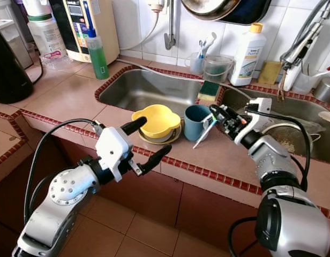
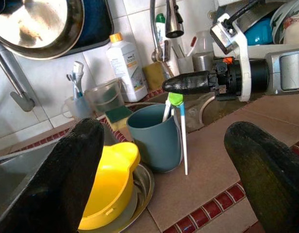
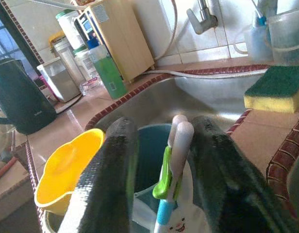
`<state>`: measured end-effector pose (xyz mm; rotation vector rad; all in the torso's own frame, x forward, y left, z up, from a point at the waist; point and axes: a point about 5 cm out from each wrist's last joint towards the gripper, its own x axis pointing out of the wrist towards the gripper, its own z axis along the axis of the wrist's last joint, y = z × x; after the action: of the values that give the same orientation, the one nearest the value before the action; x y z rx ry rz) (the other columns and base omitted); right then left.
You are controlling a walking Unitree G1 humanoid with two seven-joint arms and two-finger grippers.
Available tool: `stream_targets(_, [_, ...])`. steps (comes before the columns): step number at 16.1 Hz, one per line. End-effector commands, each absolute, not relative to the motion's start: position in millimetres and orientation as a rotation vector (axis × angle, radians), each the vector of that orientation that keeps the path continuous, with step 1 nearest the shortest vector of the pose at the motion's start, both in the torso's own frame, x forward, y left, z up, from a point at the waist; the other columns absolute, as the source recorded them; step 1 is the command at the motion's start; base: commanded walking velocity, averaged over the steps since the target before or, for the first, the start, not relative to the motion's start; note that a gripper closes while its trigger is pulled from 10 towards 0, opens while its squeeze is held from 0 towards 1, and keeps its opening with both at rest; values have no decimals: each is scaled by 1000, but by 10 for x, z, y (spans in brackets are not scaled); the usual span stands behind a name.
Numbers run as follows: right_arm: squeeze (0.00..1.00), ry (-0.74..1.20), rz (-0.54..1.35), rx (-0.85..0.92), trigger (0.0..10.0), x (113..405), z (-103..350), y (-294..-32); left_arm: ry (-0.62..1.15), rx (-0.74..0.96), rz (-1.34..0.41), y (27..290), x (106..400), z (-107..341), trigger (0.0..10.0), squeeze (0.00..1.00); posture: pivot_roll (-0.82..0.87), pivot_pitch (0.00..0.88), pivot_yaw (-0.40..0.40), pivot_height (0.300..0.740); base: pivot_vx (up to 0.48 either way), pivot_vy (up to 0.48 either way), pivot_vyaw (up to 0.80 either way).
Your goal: Kitchen organization
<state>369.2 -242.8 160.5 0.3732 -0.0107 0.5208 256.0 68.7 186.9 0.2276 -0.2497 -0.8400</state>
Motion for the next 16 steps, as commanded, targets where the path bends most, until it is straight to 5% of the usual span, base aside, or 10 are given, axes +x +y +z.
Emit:
stream_targets(1, [0,-27,523,391,0,3720,1667,-2427,-275,232,-840,687,2542,1936,10000,0,-9,28,13,740,0,0,0])
stream_targets(14, [0,-49,528,412,0,3733,1711,-2429,-280,239,-828,696,2547,1948,10000,0,-5,30,8,740,0,0,0])
stream_targets(15, [0,-49,536,403,2824,3736,1725,-2425,-281,240,-829,692,2548,1948,10000,0,-7,29,7,740,0,0,0])
stream_targets(16, [0,-46,544,377,10000,3741,1745,-2421,-282,242,-829,687,2550,1947,10000,0,-7,29,7,740,0,0,0])
